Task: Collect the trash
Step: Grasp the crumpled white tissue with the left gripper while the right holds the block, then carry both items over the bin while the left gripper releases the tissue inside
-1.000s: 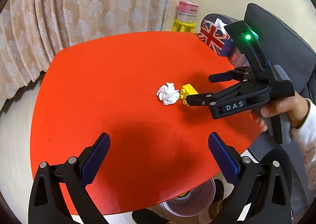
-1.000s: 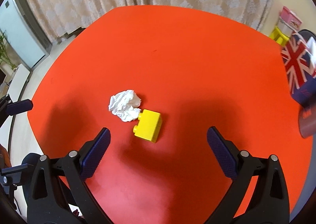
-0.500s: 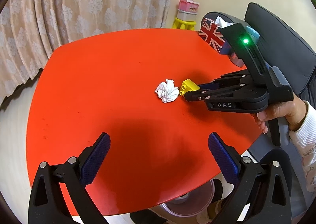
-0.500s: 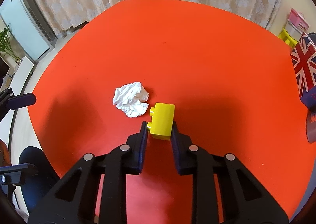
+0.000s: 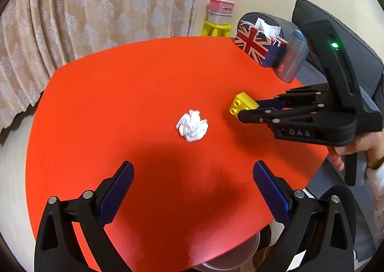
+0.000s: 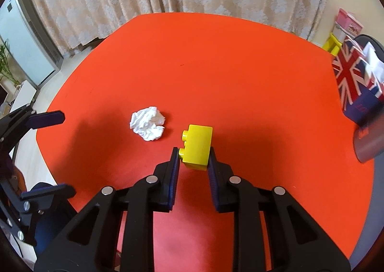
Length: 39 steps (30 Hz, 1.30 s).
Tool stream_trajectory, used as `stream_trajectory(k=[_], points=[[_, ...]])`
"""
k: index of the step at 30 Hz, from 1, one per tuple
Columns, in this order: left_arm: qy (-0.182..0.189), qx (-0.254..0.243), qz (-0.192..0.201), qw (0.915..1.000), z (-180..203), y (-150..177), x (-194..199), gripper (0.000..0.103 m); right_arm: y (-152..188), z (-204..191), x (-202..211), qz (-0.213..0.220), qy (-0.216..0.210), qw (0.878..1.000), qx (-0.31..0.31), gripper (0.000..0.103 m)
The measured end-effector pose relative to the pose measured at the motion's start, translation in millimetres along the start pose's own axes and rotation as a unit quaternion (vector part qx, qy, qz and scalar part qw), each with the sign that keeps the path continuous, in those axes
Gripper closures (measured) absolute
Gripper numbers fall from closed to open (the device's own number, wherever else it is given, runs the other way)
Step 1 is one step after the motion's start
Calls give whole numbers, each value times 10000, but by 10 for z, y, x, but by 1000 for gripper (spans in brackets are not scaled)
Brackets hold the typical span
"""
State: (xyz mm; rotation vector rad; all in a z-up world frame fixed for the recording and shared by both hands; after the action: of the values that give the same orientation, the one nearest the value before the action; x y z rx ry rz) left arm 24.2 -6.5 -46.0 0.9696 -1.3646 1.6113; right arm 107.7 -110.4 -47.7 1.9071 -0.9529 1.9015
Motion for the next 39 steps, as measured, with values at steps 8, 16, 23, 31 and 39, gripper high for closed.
stream_trajectory(k=[8, 16, 23, 31, 39], points=[[13, -22, 5, 10000, 20, -247, -121, 8, 56, 149, 186, 103, 108, 9997, -185, 80], [-105, -191, -138, 9997, 59, -458, -315, 8, 149, 297, 255, 129, 151, 9992, -343, 80], [-178, -123, -269, 9994, 29, -541, -531, 9, 203, 390, 260, 142, 138, 9988, -438, 80], [-92, -65, -439, 9990, -21, -528, -708, 68, 226, 460, 256, 182, 93, 9986, -482, 80], [-98, -110, -344, 9993, -1, -489, -571, 79, 259, 423, 280, 233, 66, 9985, -486, 80]])
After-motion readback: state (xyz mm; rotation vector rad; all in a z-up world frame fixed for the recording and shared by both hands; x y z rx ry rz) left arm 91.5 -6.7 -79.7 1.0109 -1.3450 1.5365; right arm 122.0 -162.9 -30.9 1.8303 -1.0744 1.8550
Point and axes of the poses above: each gripper's, at about its wrist camera, not at the fingertips, and x roughly against the way its jaws point, z to its right, y to its underside, the point moved 1 cm from there along -x, roughly the way its jaws point, and after that the axes turned 15 degrees about -z, right-handed, at the moved point
